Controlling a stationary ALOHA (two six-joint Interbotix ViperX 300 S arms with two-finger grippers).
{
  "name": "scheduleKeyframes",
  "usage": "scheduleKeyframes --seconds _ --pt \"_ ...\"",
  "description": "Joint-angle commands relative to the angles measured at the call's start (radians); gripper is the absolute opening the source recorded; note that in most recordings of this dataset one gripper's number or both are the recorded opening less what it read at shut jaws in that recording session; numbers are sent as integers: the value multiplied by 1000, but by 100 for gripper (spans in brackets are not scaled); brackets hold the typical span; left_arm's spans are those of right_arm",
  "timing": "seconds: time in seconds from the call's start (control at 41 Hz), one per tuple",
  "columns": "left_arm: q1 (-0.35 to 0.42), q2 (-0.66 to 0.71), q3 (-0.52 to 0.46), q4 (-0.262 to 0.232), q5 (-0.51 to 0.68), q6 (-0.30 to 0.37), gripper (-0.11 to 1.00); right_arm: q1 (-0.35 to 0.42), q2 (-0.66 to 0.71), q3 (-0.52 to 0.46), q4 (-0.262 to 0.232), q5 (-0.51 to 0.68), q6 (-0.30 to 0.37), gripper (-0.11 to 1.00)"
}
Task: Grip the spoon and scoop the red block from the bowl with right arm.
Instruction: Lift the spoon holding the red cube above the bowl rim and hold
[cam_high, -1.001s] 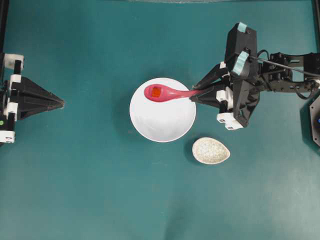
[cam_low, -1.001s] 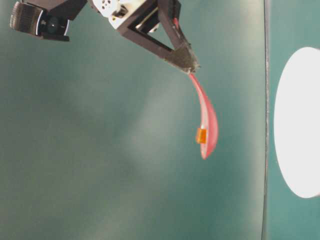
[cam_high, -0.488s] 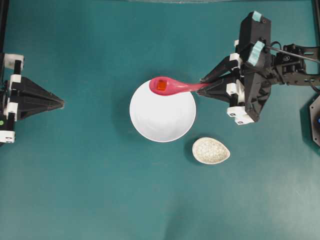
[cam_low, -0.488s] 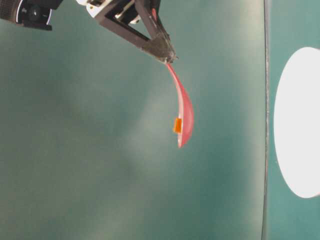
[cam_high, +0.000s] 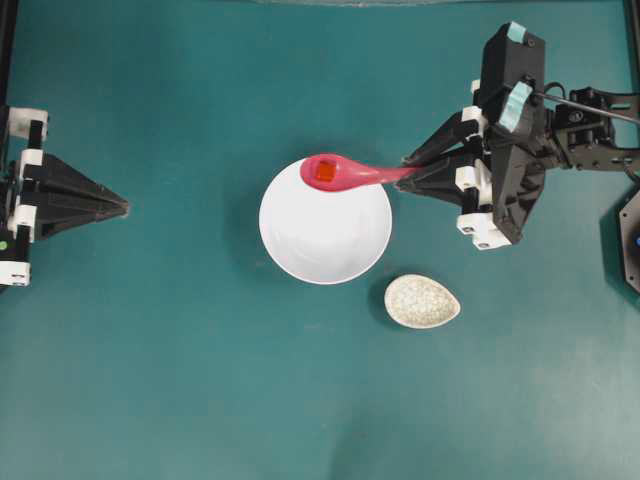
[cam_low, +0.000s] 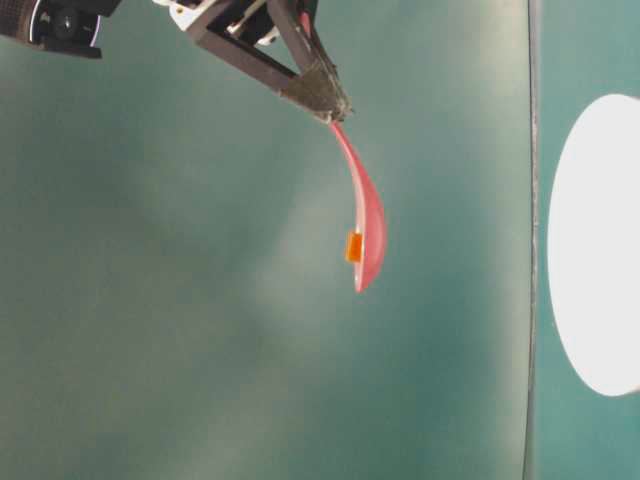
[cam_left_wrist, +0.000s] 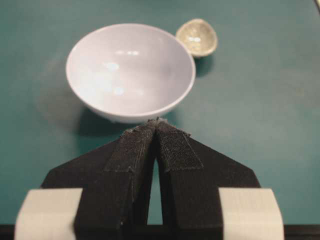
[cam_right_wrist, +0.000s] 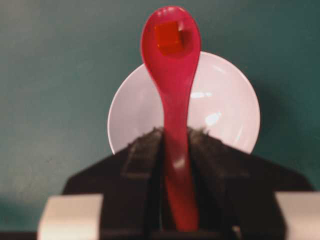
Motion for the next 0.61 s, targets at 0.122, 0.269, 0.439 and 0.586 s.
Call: scheduleKeyframes --seconds 0.122,0.269,0.439,0.586 --pt "3 6 -20 2 -11 -2 0 0 -17 -29 -21 -3 -2 22" --pt "3 6 -20 3 -11 -2 0 -5 -17 -29 -28 -5 -2 22" --pt "3 6 -20 2 -11 0 0 -11 -17 -29 -34 -5 -2 22" --pt "3 8 -20 2 -11 0 0 -14 -17 -29 -40 -11 -2 22"
